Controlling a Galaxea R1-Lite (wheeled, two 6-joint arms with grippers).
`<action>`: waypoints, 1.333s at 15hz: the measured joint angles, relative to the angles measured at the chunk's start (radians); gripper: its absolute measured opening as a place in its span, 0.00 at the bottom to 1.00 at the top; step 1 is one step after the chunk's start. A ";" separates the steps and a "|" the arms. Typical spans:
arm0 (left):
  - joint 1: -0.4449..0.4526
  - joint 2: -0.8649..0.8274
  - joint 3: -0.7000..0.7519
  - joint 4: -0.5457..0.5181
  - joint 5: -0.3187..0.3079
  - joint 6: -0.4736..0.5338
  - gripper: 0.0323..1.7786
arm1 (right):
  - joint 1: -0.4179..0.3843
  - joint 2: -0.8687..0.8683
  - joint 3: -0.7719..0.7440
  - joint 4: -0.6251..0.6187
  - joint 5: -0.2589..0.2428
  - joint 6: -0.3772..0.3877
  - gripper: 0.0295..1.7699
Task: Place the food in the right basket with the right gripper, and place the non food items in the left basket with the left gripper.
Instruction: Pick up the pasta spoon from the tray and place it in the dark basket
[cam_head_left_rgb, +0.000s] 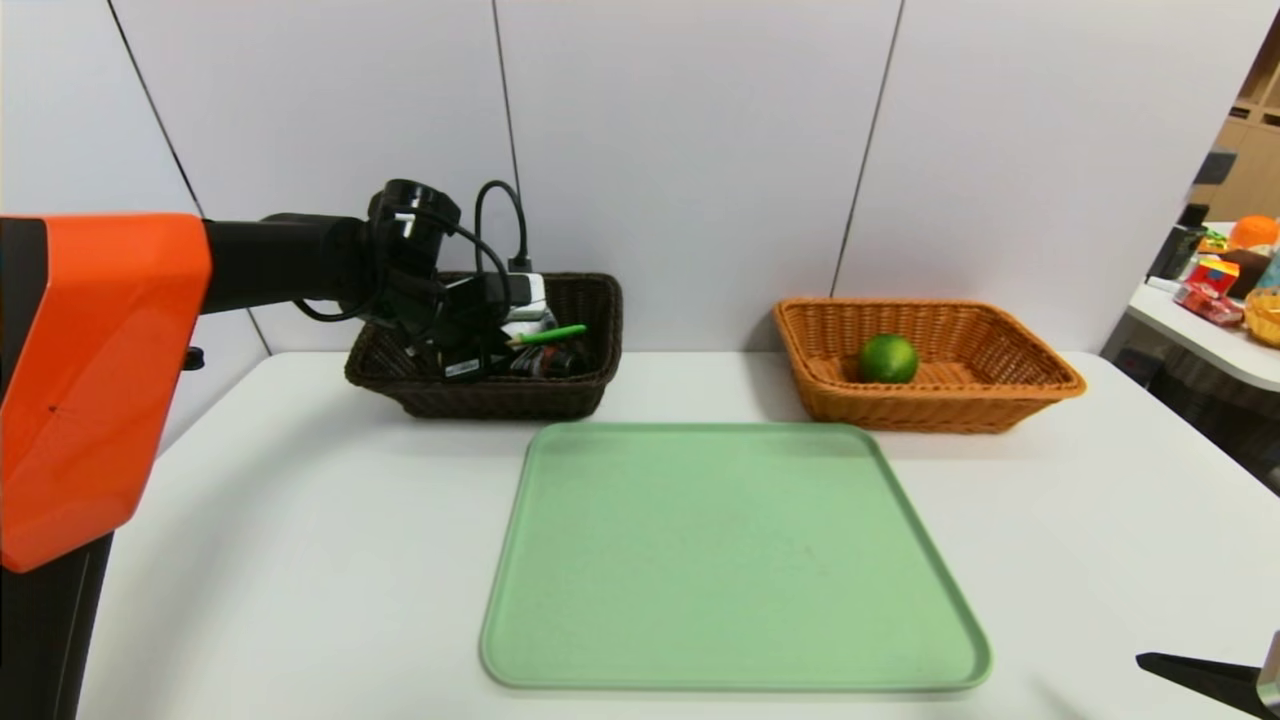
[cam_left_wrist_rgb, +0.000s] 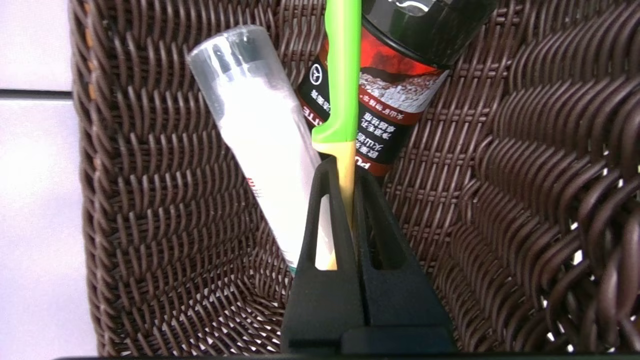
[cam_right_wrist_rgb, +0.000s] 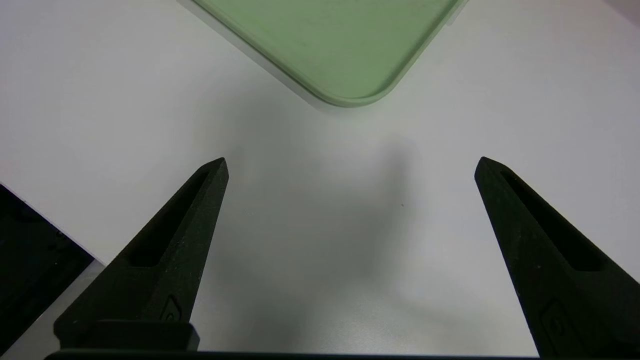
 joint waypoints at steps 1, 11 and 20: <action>0.001 -0.006 -0.006 0.002 0.001 0.000 0.01 | 0.002 0.001 0.000 0.000 0.000 0.000 0.96; 0.007 -0.132 0.000 0.071 -0.001 0.000 0.38 | 0.008 0.022 -0.002 -0.001 0.012 -0.005 0.96; 0.010 -0.218 0.047 0.073 0.000 -0.005 0.78 | 0.006 0.023 -0.004 -0.001 0.012 -0.014 0.96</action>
